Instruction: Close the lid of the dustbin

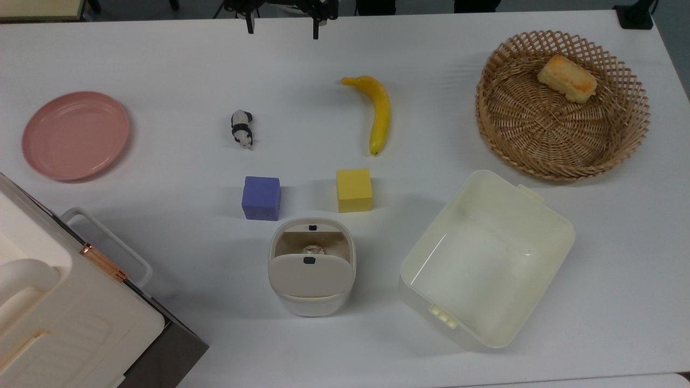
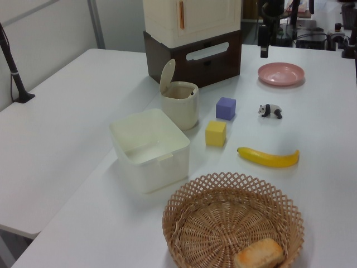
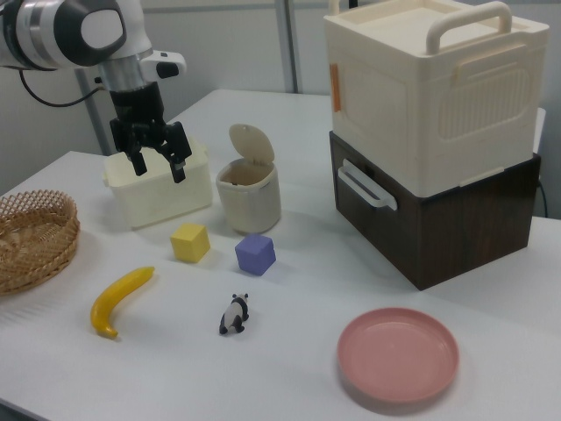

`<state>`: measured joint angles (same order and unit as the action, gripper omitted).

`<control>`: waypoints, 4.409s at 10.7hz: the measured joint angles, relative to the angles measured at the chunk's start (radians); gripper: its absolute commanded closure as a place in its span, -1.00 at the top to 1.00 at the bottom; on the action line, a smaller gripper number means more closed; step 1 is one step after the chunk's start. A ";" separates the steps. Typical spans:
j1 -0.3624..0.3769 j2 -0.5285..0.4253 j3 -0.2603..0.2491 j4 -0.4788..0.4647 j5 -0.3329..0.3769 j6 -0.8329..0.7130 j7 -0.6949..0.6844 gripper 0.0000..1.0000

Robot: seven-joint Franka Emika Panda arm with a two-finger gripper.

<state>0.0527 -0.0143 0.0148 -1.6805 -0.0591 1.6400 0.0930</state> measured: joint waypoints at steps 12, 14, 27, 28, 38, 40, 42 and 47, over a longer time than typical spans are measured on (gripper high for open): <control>-0.014 0.000 0.000 0.000 0.000 0.000 0.000 1.00; -0.014 0.000 0.000 0.000 0.000 0.000 0.000 1.00; -0.013 0.004 0.005 0.000 0.000 0.000 -0.002 0.84; -0.013 0.004 0.006 0.000 0.000 0.000 -0.003 0.58; -0.013 0.024 0.007 0.000 0.000 0.012 -0.046 -1.00; -0.013 0.031 0.007 0.000 0.000 0.032 -0.046 -1.00; -0.014 0.031 0.007 0.001 0.000 0.060 -0.046 -1.00; -0.015 0.119 0.007 0.082 0.000 0.194 -0.046 -1.00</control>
<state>0.0374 0.1048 0.0216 -1.5984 -0.0590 1.8338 0.0475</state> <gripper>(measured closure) 0.991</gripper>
